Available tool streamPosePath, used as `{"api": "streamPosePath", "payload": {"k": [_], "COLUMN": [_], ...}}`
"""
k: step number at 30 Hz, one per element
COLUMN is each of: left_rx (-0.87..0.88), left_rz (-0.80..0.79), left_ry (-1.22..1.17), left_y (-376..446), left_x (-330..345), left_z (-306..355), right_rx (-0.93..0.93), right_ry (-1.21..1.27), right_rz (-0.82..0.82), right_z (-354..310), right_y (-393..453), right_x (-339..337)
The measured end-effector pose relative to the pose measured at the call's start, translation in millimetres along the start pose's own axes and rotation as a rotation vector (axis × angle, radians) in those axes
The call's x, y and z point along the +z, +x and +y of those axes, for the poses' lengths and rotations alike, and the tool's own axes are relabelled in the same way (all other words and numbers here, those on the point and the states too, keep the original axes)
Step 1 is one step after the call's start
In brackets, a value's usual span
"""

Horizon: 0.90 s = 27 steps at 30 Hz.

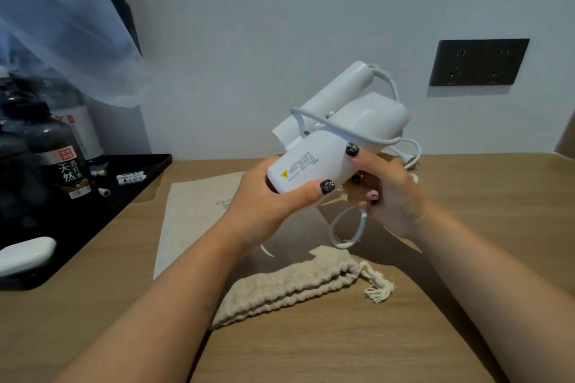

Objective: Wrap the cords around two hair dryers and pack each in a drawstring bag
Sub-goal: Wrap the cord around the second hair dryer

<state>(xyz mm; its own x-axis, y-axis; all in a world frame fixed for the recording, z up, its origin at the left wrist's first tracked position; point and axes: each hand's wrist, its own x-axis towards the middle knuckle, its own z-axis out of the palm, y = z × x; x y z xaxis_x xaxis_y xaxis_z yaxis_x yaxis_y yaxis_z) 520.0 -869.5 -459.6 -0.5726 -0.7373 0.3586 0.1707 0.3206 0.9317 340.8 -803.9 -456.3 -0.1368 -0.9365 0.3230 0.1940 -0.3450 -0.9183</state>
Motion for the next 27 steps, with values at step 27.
{"api": "streamPosePath", "payload": {"k": [27], "left_rx": [0.222], "left_rz": [0.359], "left_ry": [0.515], "left_y": [7.6], "left_x": [-11.9], "left_z": [-12.4], "right_rx": [0.336], "right_ry": [-0.04], "right_rz": [0.037], "right_z": [-11.9], "right_y": [-0.2], "right_x": [2.0]}}
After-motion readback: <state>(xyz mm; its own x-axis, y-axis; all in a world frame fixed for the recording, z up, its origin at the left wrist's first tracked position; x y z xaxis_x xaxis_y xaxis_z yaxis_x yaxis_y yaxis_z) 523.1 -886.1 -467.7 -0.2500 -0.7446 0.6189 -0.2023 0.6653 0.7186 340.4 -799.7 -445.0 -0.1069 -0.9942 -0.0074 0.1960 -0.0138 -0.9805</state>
